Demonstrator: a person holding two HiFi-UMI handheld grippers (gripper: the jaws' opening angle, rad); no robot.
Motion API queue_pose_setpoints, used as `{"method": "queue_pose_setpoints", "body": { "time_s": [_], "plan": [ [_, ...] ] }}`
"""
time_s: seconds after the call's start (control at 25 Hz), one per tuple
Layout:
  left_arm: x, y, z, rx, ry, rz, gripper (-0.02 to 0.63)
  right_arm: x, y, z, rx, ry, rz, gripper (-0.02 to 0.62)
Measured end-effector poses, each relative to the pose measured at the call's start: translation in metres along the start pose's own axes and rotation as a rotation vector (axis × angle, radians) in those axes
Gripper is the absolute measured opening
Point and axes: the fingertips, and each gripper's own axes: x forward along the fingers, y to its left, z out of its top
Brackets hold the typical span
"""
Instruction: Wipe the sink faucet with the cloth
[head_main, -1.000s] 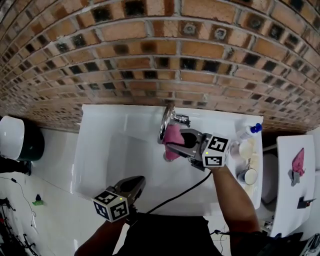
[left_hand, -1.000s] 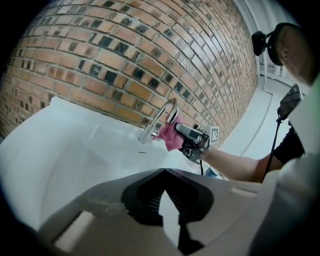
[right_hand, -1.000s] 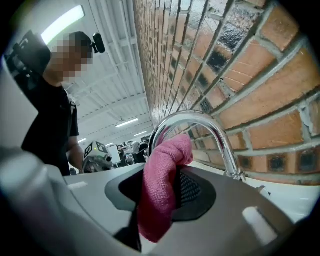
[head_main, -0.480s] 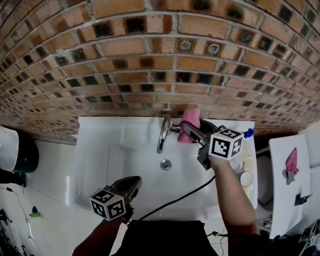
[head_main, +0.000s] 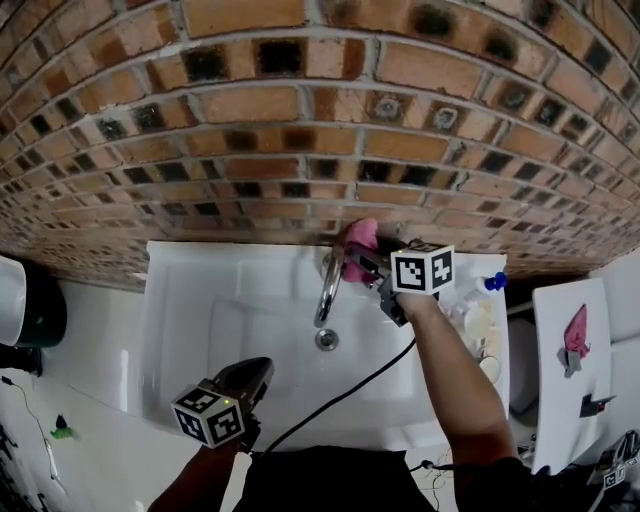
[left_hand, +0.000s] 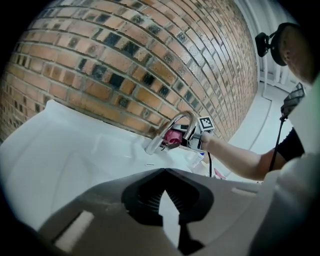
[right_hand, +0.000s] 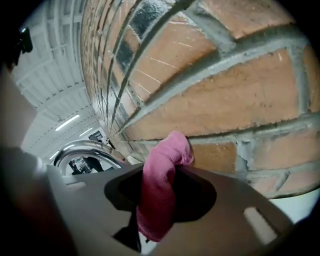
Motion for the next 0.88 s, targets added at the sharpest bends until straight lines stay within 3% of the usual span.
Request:
{"method": "queue_pose_setpoints", "body": {
  "time_s": [0.28,0.56,0.88],
  "plan": [
    [0.012,0.01,0.006,-0.027,0.0,-0.002,0.006,0.014,0.005,0.001,0.125,0.005,0.094,0.143],
    [0.018,0.008,0.005,-0.025,0.008,-0.022,0.006,0.01,0.013,0.008,0.121,-0.01,0.077,0.141],
    [0.003,0.005,0.005,-0.022,-0.02,-0.029,0.006,-0.006,0.035,0.033,0.199,-0.076,0.078,0.135]
  ]
}}
